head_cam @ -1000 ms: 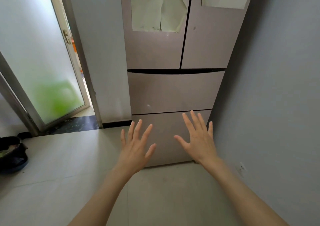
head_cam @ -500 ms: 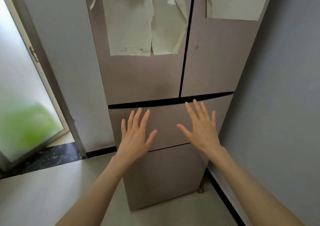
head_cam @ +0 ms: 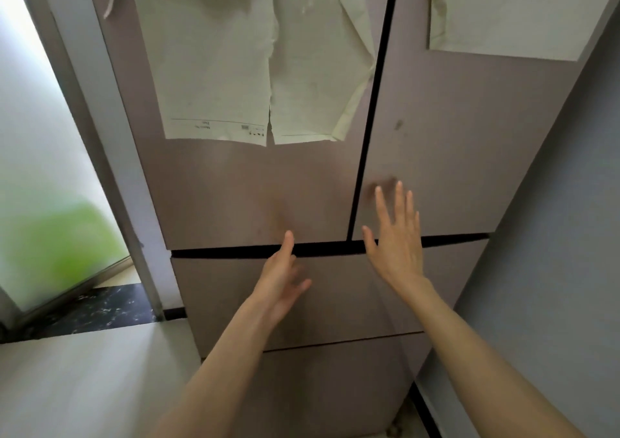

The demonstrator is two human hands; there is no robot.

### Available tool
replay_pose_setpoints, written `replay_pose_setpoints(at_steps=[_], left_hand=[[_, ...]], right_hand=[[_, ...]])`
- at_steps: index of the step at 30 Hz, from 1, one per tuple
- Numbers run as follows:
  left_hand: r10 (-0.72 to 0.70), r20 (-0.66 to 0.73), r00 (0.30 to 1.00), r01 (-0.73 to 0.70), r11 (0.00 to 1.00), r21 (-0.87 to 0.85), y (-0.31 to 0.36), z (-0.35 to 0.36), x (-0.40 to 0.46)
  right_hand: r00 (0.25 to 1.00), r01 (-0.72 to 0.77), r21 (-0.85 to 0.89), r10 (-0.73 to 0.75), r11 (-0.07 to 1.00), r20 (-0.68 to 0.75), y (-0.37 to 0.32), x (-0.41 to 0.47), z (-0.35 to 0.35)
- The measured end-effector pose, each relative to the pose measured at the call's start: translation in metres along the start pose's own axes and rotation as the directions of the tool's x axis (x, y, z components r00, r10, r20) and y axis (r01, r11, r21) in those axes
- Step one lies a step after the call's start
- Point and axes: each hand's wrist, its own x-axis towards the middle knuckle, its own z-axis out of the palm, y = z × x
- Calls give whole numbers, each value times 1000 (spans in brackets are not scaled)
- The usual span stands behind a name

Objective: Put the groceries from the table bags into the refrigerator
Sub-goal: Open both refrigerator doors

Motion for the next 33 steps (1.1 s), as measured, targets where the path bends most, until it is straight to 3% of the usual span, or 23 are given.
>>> replay_pose_setpoints(at_steps=[6, 12, 33], left_hand=[[-62, -44, 997, 34, 881, -472, 4, 31, 44], [13, -110, 994, -76, 800, -596, -7, 41, 54], [37, -247, 968, -156, 861, -485, -7, 49, 45]], right_hand=[[987, 82, -32, -86, 996, -137, 29, 14, 37], [964, 131, -42, -137, 991, -227, 37, 17, 51], [957, 105, -109, -130, 988, -258, 39, 20, 50]])
